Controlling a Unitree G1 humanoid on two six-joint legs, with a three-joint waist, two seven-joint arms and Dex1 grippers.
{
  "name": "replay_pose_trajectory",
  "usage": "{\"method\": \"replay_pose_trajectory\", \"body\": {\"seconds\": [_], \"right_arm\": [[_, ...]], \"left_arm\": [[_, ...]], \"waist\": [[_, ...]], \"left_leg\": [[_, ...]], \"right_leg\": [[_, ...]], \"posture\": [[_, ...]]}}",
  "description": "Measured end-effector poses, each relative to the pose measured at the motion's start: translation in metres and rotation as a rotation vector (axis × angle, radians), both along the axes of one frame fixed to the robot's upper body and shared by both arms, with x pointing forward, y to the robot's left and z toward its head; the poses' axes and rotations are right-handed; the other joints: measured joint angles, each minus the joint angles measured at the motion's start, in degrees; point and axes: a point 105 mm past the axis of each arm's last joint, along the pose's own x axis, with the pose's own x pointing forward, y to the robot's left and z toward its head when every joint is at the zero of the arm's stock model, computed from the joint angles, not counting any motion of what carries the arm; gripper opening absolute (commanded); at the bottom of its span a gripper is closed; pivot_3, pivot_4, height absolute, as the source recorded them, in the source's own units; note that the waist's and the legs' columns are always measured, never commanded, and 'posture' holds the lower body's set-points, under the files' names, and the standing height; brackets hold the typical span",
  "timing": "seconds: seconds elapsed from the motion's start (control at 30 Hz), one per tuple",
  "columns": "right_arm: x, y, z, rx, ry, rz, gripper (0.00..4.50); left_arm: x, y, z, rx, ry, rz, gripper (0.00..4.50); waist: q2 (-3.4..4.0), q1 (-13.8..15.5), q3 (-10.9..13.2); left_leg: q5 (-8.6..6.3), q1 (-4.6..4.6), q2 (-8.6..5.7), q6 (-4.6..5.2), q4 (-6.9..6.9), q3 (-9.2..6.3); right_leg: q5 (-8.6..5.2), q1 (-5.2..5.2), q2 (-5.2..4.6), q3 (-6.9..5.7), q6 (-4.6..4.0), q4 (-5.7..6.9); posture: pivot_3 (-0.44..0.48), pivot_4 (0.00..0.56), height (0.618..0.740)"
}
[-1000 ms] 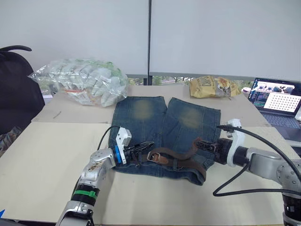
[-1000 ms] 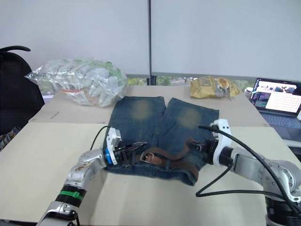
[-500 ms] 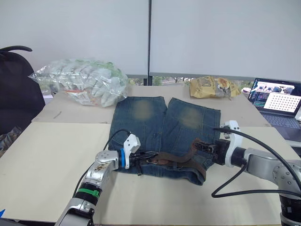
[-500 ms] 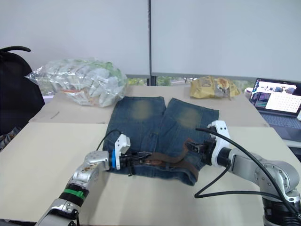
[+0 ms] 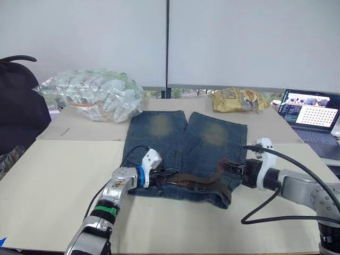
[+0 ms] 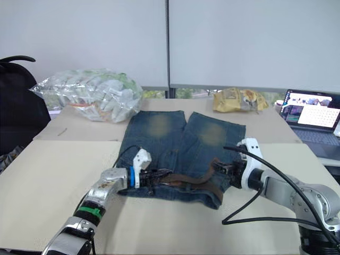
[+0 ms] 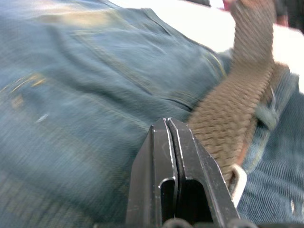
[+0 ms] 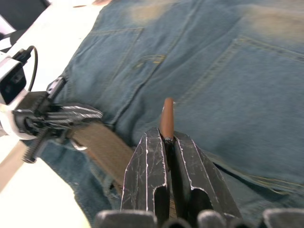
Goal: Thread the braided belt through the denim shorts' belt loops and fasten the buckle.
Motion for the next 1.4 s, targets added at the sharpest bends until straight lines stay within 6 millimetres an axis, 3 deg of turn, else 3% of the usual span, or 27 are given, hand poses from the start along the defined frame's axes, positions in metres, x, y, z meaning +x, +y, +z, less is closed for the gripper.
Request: {"method": "replay_pose_trajectory", "body": {"seconds": [0.17, 0.43, 0.53, 0.7, 0.8, 0.9, 1.17, 1.3, 1.4], "right_arm": [[0.001, 0.000, 0.003, 0.014, -0.009, -0.001, 0.00], [0.006, 0.009, 0.009, 0.060, -0.030, 0.014, 0.00], [0.008, 0.020, 0.015, 0.163, -0.041, 0.022, 0.00], [0.011, 0.050, 0.035, 0.464, -0.043, 0.035, 0.00], [0.017, 0.054, 0.040, 0.607, -0.018, -0.024, 0.00], [0.022, 0.065, 0.045, 0.714, 0.021, -0.057, 0.00], [0.031, 0.090, 0.052, 0.764, 0.069, -0.027, 0.00], [0.035, 0.092, 0.051, 0.767, 0.079, -0.033, 0.00], [0.036, 0.095, 0.055, 0.770, 0.072, -0.025, 0.00]], "left_arm": [[0.004, 0.022, 0.002, -0.015, 0.011, 0.088, 0.05], [-0.006, 0.015, 0.010, -0.050, -0.031, 0.039, 0.05], [-0.007, 0.008, 0.016, -0.039, -0.105, 0.032, 0.05], [-0.004, -0.009, 0.046, -0.042, -0.357, 0.134, 0.05], [-0.014, -0.010, 0.061, -0.074, -0.438, 0.140, 0.80], [-0.026, -0.017, 0.079, -0.096, -0.536, 0.123, 1.92], [-0.038, -0.036, 0.100, -0.095, -0.718, 0.171, 4.49], [-0.031, -0.034, 0.099, -0.006, -0.783, 0.246, 4.49], [-0.023, -0.034, 0.098, 0.091, -0.858, 0.319, 3.68]], "waist": [[0.00, 0.1, 0.0], [0.00, 0.2, 0.0], [-0.01, 0.1, 0.0], [-0.03, 0.1, 0.0], [-0.03, 0.0, 0.0], [-0.01, 0.0, 0.0], [-0.01, 0.1, 0.0], [0.00, 0.0, 0.0], [0.00, 0.0, 0.0]], "left_leg": [[0.00, -0.01, -0.02, 0.00, 0.01, 0.01], [0.00, -0.04, -0.01, 0.00, -0.03, 0.01], [0.00, -0.04, -0.01, 0.00, -0.03, 0.01], [0.00, -0.06, 0.00, 0.00, -0.04, -0.01], [0.00, -0.07, -0.01, 0.00, -0.06, 0.01], [0.00, -0.06, -0.01, 0.00, -0.06, 0.01], [0.00, -0.05, -0.01, 0.00, -0.06, 0.00], [0.00, -0.05, 0.00, 0.00, -0.06, 0.00], [0.00, -0.05, -0.01, 0.00, -0.06, 0.00]], "right_leg": [[0.00, 0.00, -0.02, 0.01, 0.00, -0.02], [0.01, 0.00, -0.02, 0.00, -0.01, -0.10], [0.02, -0.01, -0.02, 0.01, -0.03, -0.07], [0.03, 0.02, -0.02, 0.01, -0.02, -0.09], [0.06, 0.01, -0.04, 0.02, -0.07, -0.11], [0.04, 0.00, -0.03, 0.02, -0.04, -0.08], [0.05, 0.00, -0.03, 0.01, -0.06, -0.11], [0.04, 0.00, -0.02, 0.02, -0.04, -0.10], [0.04, 0.00, -0.02, 0.01, -0.04, -0.11]], "posture": [[0.000, 0.150, 0.740], [0.000, 0.150, 0.740], [0.000, 0.150, 0.740], [0.000, 0.150, 0.740], [0.000, 0.150, 0.740], [0.000, 0.150, 0.740], [0.000, 0.150, 0.740], [0.000, 0.150, 0.740], [0.000, 0.150, 0.740]]}}
